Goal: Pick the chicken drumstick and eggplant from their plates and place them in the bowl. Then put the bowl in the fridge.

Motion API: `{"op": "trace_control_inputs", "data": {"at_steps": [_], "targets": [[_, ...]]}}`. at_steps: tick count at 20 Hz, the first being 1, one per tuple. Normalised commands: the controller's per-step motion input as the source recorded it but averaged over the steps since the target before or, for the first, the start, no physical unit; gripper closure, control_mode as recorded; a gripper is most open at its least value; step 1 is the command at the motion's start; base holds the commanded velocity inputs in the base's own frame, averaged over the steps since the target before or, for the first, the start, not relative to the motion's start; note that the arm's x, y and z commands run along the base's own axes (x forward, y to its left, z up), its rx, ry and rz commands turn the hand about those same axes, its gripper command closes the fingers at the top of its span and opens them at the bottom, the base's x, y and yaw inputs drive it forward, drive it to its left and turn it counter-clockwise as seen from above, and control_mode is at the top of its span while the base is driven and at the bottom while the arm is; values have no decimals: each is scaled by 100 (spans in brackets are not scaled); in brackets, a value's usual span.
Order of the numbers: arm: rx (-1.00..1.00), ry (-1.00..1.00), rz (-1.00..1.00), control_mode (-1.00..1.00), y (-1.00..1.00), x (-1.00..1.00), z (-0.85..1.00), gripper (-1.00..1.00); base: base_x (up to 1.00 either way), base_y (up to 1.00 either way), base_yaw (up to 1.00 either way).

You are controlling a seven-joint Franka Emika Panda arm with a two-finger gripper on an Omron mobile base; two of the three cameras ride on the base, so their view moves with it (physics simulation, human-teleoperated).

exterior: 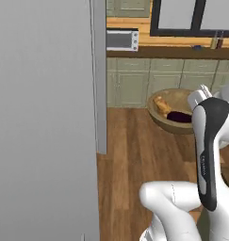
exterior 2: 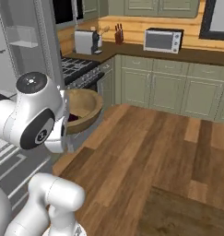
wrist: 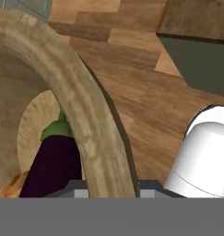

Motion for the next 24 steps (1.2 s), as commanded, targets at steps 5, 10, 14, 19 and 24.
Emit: {"op": "trace_control_inputs", "data": {"at_steps": [5,10,14,19,24], "targets": [[0,0,0,100,0,0,0,100,79,-51,68],[0,0,0,100,0,0,0,100,98,-75,43],[0,0,0,100,0,0,0,100,100,-18,14],[0,0,0,100,0,0,0,100,90,14,-4],[0,0,0,100,0,0,0,100,14,4,19]]}}
